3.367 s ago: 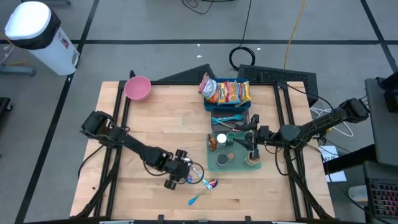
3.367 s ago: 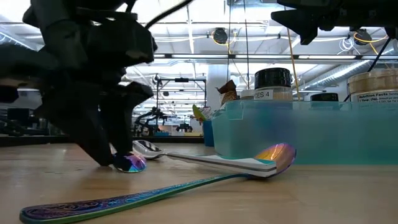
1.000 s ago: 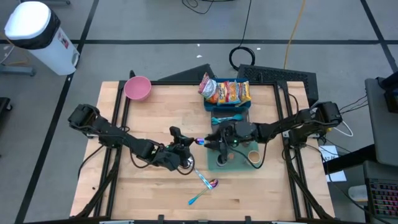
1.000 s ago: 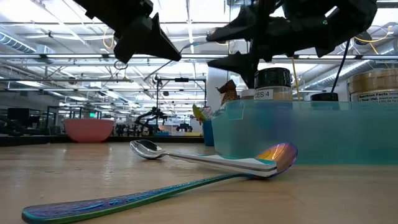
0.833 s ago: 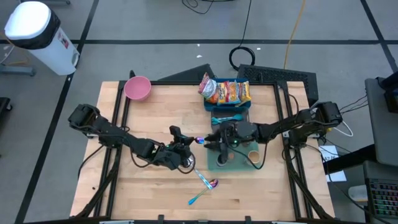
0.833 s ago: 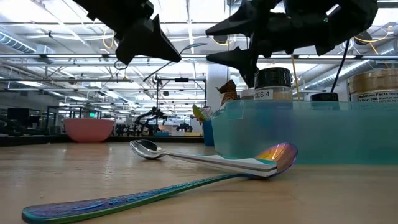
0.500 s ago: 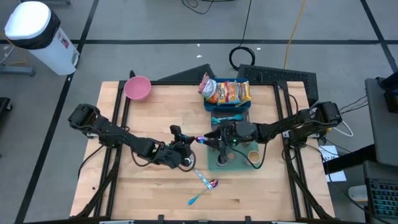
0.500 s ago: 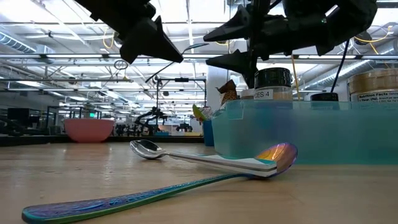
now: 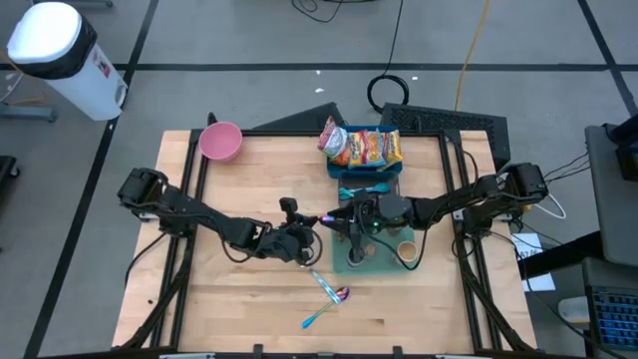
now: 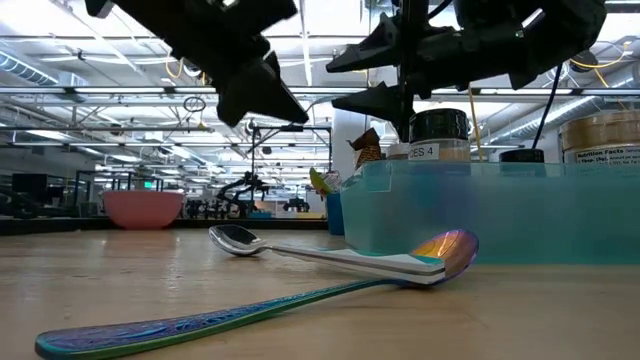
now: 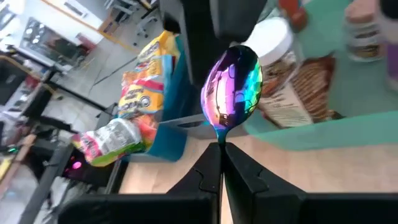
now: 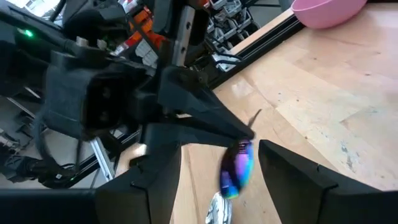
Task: Pick & Place Food Item
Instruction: Put the left purple spoon into the black bin, then put the blue patterned spoon into the black bin
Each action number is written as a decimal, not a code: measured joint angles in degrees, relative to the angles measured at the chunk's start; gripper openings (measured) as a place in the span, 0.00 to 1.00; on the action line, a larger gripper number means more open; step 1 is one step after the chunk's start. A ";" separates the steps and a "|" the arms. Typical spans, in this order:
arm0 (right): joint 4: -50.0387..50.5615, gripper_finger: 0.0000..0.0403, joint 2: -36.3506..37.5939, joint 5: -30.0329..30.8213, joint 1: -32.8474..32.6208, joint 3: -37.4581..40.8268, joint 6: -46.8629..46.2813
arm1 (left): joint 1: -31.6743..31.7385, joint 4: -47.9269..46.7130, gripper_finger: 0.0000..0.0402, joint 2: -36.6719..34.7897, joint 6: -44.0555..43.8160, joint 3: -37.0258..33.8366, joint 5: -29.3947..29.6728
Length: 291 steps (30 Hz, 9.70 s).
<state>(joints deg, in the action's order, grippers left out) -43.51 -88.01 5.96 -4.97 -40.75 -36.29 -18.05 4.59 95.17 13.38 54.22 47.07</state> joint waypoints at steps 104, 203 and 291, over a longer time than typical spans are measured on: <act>14.81 0.53 33.92 4.19 1.58 12.44 28.24 | -2.22 2.40 0.61 11.24 1.02 0.02 -44.58; 4.98 0.51 6.12 6.31 -0.02 0.85 11.66 | 1.65 -19.42 0.08 -8.17 -2.99 0.09 1.97; 50.18 0.07 47.79 11.22 0.02 -2.87 14.83 | -21.67 -21.58 0.72 -38.48 -13.33 -0.14 -5.55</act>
<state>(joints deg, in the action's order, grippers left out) 6.68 -40.21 17.18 -4.95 -43.62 -21.46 -39.73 -16.99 56.69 0.05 54.08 41.52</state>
